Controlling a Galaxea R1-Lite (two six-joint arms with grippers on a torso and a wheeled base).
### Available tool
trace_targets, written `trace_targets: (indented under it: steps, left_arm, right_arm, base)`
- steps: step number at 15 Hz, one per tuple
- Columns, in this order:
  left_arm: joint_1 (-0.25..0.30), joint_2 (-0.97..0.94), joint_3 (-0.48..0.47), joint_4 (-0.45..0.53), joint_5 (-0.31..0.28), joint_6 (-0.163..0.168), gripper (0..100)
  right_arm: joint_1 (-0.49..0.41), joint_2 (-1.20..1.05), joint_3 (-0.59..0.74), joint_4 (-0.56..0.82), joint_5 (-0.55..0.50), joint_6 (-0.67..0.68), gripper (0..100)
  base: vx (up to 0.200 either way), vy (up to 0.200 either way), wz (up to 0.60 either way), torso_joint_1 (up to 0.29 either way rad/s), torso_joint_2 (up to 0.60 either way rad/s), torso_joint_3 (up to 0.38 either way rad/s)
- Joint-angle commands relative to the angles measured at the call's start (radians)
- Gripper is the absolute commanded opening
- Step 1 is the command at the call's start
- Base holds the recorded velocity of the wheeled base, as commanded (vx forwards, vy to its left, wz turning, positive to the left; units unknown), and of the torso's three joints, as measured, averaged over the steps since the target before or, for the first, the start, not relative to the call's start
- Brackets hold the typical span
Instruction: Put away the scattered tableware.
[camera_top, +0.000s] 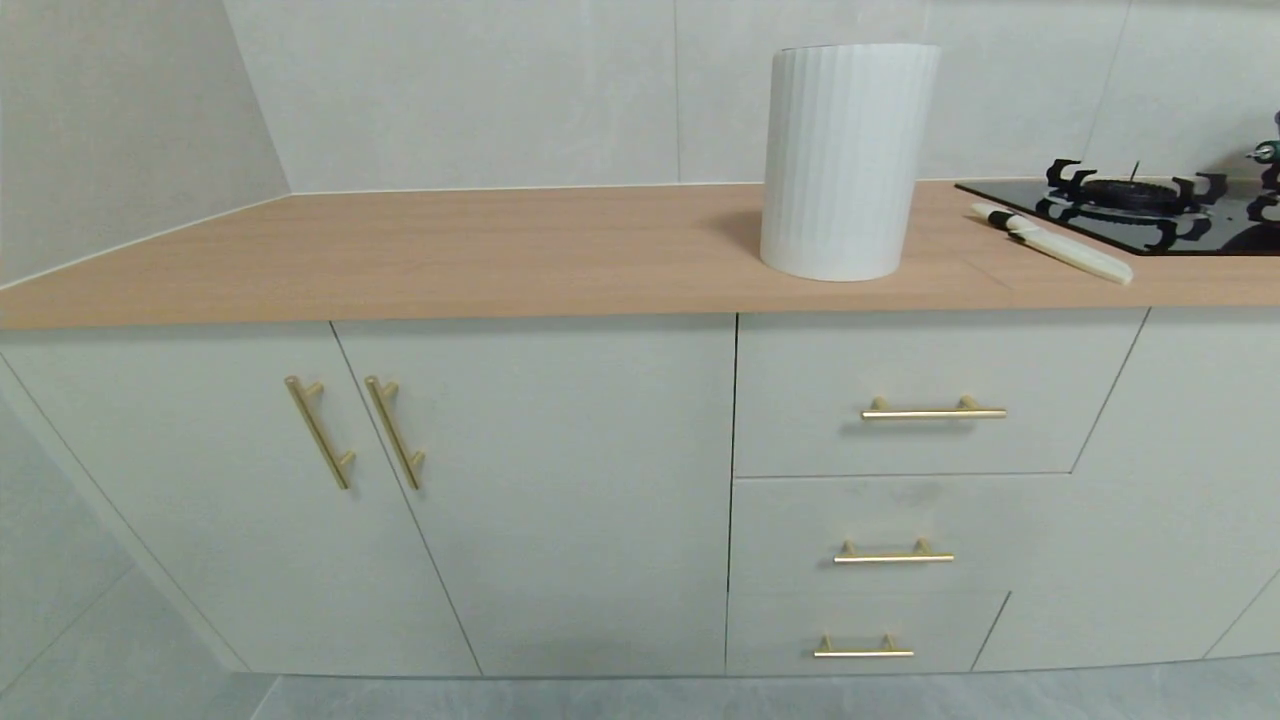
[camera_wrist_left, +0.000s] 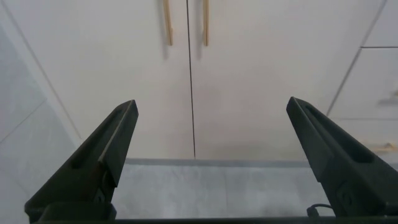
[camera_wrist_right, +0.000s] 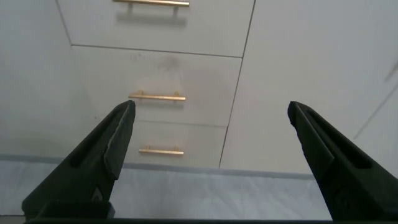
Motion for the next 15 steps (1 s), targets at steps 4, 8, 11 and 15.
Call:
trace_targets:
  steps: [4, 8, 11, 15]
  left_arm:
    - [-0.001, 0.000, 0.000, 0.001, 0.001, 0.000, 100]
    - [0.000, 0.000, 0.000, 0.001, 0.001, 0.000, 100]
    - [0.000, 0.000, 0.000, -0.001, 0.001, 0.000, 100]
    - [0.000, 0.000, 0.000, -0.001, 0.001, 0.000, 100]
  right_arm:
    - [0.000, 0.003, 0.000, -0.001, 0.000, -0.001, 100]
    - [0.000, 0.003, 0.000, -0.001, 0.000, -0.001, 100]
    - [0.000, 0.003, 0.000, -0.001, 0.000, -0.001, 100]
    - [0.000, 0.003, 0.000, -0.001, 0.000, 0.000, 100]
  base:
    - [0.200, 0.000, 0.00, 0.000, 0.00, 0.002]
    - [0.200, 0.000, 0.00, 0.001, 0.00, 0.001]
    - [0.133, 0.000, 0.00, -0.002, 0.00, 0.003]
    - [0.000, 0.000, 0.00, 0.000, 0.00, 0.000]
